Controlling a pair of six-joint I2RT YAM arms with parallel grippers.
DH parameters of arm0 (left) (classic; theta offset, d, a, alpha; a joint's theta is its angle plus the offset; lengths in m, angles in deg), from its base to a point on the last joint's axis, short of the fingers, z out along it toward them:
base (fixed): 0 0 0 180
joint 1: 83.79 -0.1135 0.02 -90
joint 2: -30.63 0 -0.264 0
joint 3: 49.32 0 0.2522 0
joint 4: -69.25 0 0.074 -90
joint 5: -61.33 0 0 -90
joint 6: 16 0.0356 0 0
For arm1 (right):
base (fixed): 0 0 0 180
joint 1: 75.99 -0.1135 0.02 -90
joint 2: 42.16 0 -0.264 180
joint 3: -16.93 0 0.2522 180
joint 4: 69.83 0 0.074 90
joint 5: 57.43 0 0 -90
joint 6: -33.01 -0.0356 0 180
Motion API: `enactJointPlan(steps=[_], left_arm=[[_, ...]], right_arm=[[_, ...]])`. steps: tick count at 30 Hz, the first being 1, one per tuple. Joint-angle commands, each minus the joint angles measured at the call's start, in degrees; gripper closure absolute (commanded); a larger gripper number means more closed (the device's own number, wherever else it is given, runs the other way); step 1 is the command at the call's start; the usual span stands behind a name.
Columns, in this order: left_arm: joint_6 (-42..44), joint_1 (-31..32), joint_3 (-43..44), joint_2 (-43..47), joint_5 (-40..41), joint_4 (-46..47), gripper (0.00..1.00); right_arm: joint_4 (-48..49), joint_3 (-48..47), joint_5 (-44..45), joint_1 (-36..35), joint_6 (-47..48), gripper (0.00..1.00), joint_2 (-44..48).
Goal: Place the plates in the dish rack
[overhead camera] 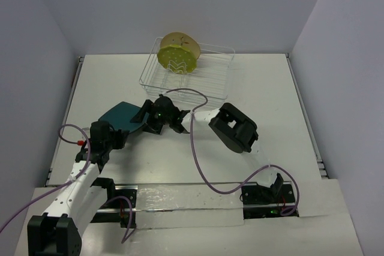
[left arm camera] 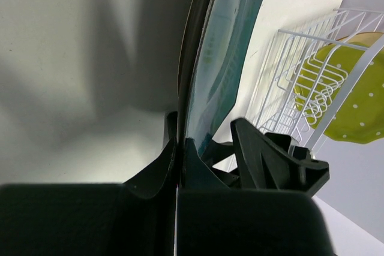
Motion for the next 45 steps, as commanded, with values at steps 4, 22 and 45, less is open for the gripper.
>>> enactJointPlan(steps=[4, 22, 45], left_arm=[[0.0, 1.4, 2.2, 0.2, -0.9, -3.5, 1.00], [5.9, 3.7, 10.9, 1.5, 1.5, -13.0, 0.48], [18.2, 3.5, 26.5, -3.6, 15.0, -15.0, 0.01]], right_arm=[[-3.3, -5.3, 4.8, -2.1, -6.5, 0.24, -4.3], [6.2, 5.3, 10.2, -1.0, -2.8, 1.00, 5.6], [2.8, 6.8, 9.6, 4.3, 87.2, 1.00, 46.2]])
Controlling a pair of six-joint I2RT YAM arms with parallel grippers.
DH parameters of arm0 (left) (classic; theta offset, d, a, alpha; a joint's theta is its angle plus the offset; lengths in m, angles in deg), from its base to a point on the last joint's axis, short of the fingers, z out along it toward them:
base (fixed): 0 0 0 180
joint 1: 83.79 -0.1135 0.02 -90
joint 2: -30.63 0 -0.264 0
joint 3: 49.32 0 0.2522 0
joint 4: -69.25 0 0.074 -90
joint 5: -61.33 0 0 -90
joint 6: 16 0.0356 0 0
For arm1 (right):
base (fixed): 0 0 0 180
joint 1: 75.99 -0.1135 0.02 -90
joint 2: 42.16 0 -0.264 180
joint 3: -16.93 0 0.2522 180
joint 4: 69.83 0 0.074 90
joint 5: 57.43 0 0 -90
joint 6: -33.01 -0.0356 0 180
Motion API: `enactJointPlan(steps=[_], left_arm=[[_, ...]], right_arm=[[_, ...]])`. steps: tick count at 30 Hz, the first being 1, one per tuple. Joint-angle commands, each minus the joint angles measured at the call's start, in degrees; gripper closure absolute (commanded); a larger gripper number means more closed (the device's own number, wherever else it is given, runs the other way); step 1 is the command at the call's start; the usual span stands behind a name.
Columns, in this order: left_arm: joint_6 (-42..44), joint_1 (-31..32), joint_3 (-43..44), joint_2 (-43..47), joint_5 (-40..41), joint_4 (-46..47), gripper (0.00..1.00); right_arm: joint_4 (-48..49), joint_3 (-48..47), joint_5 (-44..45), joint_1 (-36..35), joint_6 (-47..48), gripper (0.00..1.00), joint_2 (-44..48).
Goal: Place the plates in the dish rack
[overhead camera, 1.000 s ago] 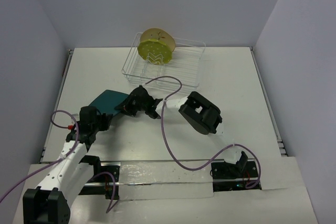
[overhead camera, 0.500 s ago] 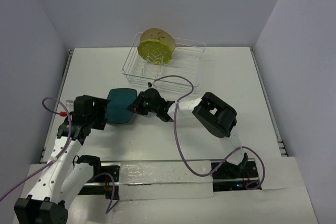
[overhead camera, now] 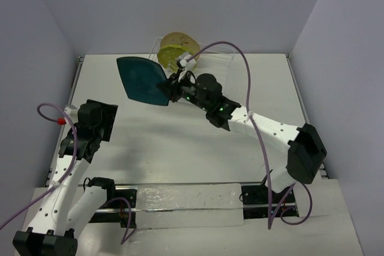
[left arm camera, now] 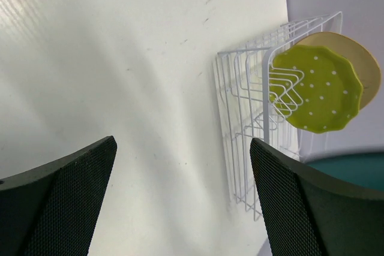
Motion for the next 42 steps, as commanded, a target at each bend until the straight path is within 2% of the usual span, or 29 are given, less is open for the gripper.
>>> enactJointPlan(steps=[1, 3, 6, 9, 12, 16, 21, 24, 26, 32, 37, 42], left_arm=[[5.9, -0.4, 2.5, -6.8, 0.5, 7.8, 0.01], [6.9, -1.1, 3.6, -10.8, -1.0, 9.8, 0.01], [8.5, -2.3, 4.7, -15.9, -2.8, 12.1, 0.01], [10.8, -6.1, 5.1, -19.1, -8.0, 14.4, 0.01], [11.9, -9.0, 5.0, -21.3, -10.7, 15.5, 0.01], [12.7, -9.8, 4.5, -22.5, -10.6, 16.2, 0.01], [13.7, -12.2, 5.5, -23.3, -9.3, 15.4, 0.01], [14.6, -12.8, 5.7, -24.3, -10.0, 16.3, 0.01], [15.0, -13.1, 6.0, -25.5, -10.7, 16.6, 0.01], [15.9, -13.7, 6.1, -28.6, -13.1, 17.5, 0.01], [16.3, -13.8, 5.8, -29.6, -14.1, 18.8, 0.01], [16.6, -13.9, 5.9, -28.6, -12.6, 18.5, 0.01]], right_arm=[[-3.0, -9.3, 3.3, 0.8, 37.6, 1.00, 6.4], [-8.9, -13.3, 3.5, 2.1, 47.8, 1.00, 5.6], [-15.0, -17.8, 1.3, 5.3, 56.4, 1.00, 2.7], [-25.4, -27.3, -1.8, 10.0, 66.4, 1.00, -1.1], [-37.8, -40.5, 0.8, 12.1, 75.6, 1.00, -8.0], [-50.6, -56.1, 4.5, 12.7, 81.4, 1.00, -17.5], [-49.4, -56.9, 9.0, 12.5, 81.5, 1.00, -20.6], [-46.2, -57.4, 9.3, 12.0, 76.3, 1.00, -22.6], [-44.2, -57.3, 8.5, 11.6, 72.5, 1.00, -22.8], [-38.1, -51.3, 4.0, 10.8, 69.1, 1.00, -19.2], [-35.9, -55.5, 7.1, 10.6, 64.9, 1.00, -25.4], [-35.9, -58.3, 6.3, 10.5, 63.5, 1.00, -29.6]])
